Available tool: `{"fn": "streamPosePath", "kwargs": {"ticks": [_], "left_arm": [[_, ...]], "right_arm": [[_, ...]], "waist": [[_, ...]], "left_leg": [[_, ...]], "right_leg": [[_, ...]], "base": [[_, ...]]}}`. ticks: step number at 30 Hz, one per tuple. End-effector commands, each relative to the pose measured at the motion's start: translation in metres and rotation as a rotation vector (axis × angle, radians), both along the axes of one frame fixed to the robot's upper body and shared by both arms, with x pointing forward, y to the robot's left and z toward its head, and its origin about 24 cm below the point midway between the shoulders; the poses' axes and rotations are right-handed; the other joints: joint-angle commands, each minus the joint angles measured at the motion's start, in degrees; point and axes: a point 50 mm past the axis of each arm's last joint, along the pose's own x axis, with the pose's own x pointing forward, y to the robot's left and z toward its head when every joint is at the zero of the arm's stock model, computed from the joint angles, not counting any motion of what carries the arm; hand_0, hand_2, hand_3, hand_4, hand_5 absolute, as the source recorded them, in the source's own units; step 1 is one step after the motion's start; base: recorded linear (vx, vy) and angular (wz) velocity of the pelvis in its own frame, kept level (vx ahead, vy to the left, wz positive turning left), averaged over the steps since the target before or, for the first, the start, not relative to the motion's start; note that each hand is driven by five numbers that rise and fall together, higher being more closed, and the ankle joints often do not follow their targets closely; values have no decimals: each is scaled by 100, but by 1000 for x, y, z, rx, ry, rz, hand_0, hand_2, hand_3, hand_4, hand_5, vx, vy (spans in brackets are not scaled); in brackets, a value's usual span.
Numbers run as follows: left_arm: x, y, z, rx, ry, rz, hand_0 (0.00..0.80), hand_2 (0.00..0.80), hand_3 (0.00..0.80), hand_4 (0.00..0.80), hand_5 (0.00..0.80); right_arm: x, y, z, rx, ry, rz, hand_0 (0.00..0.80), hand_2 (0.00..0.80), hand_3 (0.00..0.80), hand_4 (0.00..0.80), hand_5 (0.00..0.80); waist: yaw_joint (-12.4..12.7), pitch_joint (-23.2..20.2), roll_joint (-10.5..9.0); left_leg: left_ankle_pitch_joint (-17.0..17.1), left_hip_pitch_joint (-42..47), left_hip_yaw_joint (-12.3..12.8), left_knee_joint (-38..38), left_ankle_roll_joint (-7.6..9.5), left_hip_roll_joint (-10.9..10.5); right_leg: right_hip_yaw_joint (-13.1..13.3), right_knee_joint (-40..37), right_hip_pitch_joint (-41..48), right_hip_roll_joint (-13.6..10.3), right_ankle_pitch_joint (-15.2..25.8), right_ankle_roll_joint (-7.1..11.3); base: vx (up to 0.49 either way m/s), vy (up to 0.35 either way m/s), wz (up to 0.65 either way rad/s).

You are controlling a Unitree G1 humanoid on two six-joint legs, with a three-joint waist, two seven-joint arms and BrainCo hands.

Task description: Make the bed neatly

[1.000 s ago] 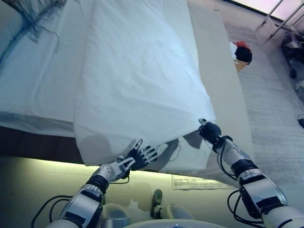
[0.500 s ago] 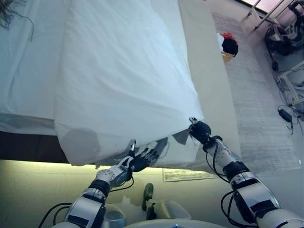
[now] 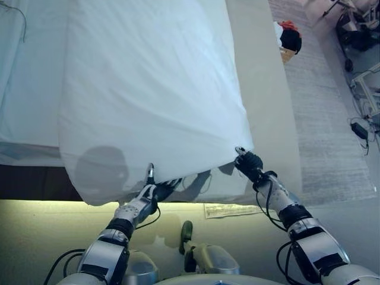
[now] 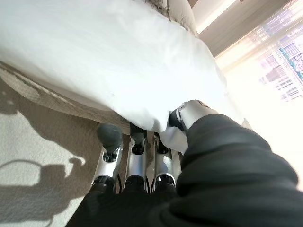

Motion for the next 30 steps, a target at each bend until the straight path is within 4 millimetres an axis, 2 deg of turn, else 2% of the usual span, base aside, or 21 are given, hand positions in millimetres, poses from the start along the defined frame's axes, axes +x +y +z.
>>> {"fn": "streamPosePath", "kwargs": {"ticks": [1, 7, 8, 9, 10, 18, 19, 20, 25, 30], "left_arm": [[30, 4, 26, -23, -123, 74, 0, 0, 0, 0, 0], [34, 27, 34, 42, -179, 133, 0, 0, 0, 0, 0], [34, 29, 34, 51, -184, 142, 169, 169, 169, 169, 169], [33, 32, 34, 61, -192, 157, 643, 643, 643, 643, 643], [33, 35, 34, 68, -202, 168, 800, 800, 800, 800, 800], [31, 53, 38, 90, -260, 232, 800, 800, 800, 800, 800], [30, 54, 39, 91, -263, 235, 800, 800, 800, 800, 800], [30, 55, 39, 91, -266, 235, 800, 800, 800, 800, 800], [27, 58, 36, 90, -266, 246, 800, 800, 800, 800, 800], [14, 69, 25, 105, -231, 285, 800, 800, 800, 800, 800]], "right_arm": [[7, -22, 25, -5, -151, -54, 800, 800, 800, 800, 800], [-4, -22, 10, -9, -114, -52, 800, 800, 800, 800, 800], [-5, -24, 8, -11, -105, -58, 800, 800, 800, 800, 800], [-6, -27, 5, -14, -96, -63, 800, 800, 800, 800, 800], [-6, -28, 4, -15, -89, -68, 800, 800, 800, 800, 800], [-16, -35, -13, -42, -8, -80, 800, 800, 800, 800, 800], [-18, -36, -16, -48, 12, -74, 731, 731, 731, 731, 731], [-20, -36, -19, -59, 28, -69, 0, 0, 0, 0, 0], [-30, -42, -31, -84, 97, -64, 0, 0, 0, 0, 0], [-49, -54, -53, -100, 254, -74, 0, 0, 0, 0, 0]], "waist": [[-93, -67, 35], [-46, -126, 53], [-30, -140, 71], [-11, -159, 94], [5, -179, 115], [106, -319, 276], [112, -339, 294], [119, -361, 313], [143, -459, 393], [202, -579, 526]], "left_leg": [[281, -537, -369, 168, 80, 335], [283, -450, -386, 82, 81, 317], [283, -426, -400, 61, 86, 301], [283, -405, -415, 40, 90, 282], [284, -390, -428, 20, 89, 265], [288, -225, -483, -101, 93, 174], [289, -200, -480, -119, 92, 164], [292, -174, -482, -147, 95, 150], [297, -73, -472, -240, 95, 97], [266, 13, -522, -296, 112, -24]], "right_leg": [[-81, 510, -29, -423, -327, 516], [-147, 451, 62, -423, -334, 535], [-160, 448, 82, -432, -340, 540], [-173, 443, 104, -446, -345, 545], [-180, 434, 123, -460, -353, 549], [-257, 391, 268, -540, -386, 574], [-265, 379, 291, -547, -390, 579], [-271, 367, 310, -555, -393, 584], [-322, 328, 393, -608, -418, 604], [-385, 276, 512, -704, -456, 615]], "base": [[7, -14, 6], [14, 9, 6], [32, 48, 2], [36, 56, 2], [33, 58, 2], [31, 65, 4], [32, 86, 2], [28, 86, 0], [28, 98, 1], [35, 152, 2]]}}
